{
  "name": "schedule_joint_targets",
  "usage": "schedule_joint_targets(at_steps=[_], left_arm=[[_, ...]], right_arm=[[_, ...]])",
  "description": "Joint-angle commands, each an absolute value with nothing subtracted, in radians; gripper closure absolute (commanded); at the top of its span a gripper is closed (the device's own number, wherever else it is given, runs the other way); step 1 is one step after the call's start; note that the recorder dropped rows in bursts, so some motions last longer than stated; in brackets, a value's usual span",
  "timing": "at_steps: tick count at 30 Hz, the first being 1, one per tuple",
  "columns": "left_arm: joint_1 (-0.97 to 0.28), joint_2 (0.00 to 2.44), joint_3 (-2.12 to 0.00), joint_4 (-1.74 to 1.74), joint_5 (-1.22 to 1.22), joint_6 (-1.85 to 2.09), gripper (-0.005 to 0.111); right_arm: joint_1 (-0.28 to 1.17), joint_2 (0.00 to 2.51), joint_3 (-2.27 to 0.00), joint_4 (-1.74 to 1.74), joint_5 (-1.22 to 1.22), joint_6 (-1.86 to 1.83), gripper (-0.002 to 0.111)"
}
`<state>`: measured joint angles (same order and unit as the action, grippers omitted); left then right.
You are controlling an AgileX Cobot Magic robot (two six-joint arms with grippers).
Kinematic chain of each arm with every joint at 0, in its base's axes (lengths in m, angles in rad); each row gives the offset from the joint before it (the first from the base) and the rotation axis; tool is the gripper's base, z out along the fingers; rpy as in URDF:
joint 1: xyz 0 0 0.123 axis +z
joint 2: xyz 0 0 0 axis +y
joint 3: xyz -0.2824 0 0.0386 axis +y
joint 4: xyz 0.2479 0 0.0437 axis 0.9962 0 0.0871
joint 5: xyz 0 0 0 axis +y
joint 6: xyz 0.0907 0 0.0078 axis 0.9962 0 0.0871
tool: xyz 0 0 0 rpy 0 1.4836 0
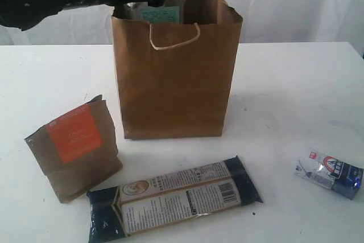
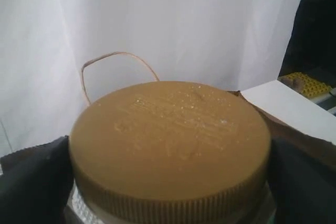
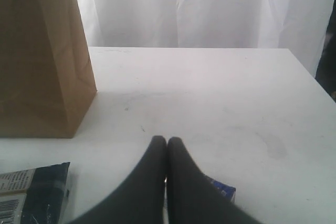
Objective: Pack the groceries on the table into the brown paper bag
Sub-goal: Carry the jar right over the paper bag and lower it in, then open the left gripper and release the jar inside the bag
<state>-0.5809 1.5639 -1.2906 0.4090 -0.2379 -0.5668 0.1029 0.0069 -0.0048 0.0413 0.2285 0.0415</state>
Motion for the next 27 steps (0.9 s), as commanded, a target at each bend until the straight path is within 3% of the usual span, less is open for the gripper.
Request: schedule_joint_targets(at_steps=[1,6,15,27], left_arm=[[-0.583,1.548,-1.305,0.412,-0.258,-0.576,0.038],[-0.583,1.548,-1.305,0.412,-0.25,-0.576,0.036],[-0.608,1.546,-1.305,0.412,-0.209,-0.576,0.009],[-0.624,1.523,-1.305,0.421,-0.153,-0.576,0.007]], right_arm=[[0.099,0.0,0.0,0.033,0.221,0.047,0.108],[0.099,0.0,0.0,0.033,0.221,0.047,0.108],[0.099,0.0,0.0,0.034,0.221,0.047,0.108],[0.099,0.0,0.0,0.034,0.221,0.047,0.108]])
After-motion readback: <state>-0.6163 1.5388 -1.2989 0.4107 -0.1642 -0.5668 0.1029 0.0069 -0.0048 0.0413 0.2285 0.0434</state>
